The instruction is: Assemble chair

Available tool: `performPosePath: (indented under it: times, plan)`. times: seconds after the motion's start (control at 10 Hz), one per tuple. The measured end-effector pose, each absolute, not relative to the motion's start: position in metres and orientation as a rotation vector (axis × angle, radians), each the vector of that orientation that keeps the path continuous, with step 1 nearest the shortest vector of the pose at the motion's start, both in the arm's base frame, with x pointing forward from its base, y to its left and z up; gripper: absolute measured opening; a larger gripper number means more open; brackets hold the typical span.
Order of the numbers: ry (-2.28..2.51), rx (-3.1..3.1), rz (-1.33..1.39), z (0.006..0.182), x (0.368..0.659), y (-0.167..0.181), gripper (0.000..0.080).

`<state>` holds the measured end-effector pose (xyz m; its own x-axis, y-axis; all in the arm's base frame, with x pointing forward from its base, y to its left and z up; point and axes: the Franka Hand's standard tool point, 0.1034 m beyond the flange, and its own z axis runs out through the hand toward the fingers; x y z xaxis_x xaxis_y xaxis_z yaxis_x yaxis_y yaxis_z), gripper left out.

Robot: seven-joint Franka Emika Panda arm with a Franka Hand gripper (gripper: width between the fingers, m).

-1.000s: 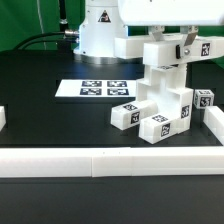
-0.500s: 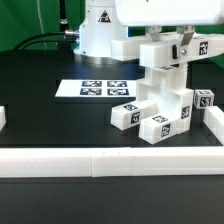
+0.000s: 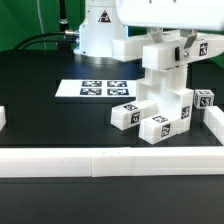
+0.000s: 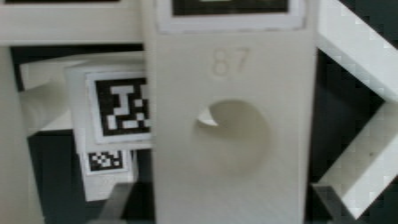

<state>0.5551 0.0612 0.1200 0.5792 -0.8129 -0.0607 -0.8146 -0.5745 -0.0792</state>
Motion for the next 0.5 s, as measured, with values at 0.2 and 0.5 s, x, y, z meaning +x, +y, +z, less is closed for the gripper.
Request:
performPosePath:
  times: [0.2,0.5]
  plan:
    - [1.396,-2.699,0.011,0.1203,0.5574,0.0619,0.0285]
    - [1.396,-2.698,0.011,0.1206,0.5577,0.0619,0.0285]
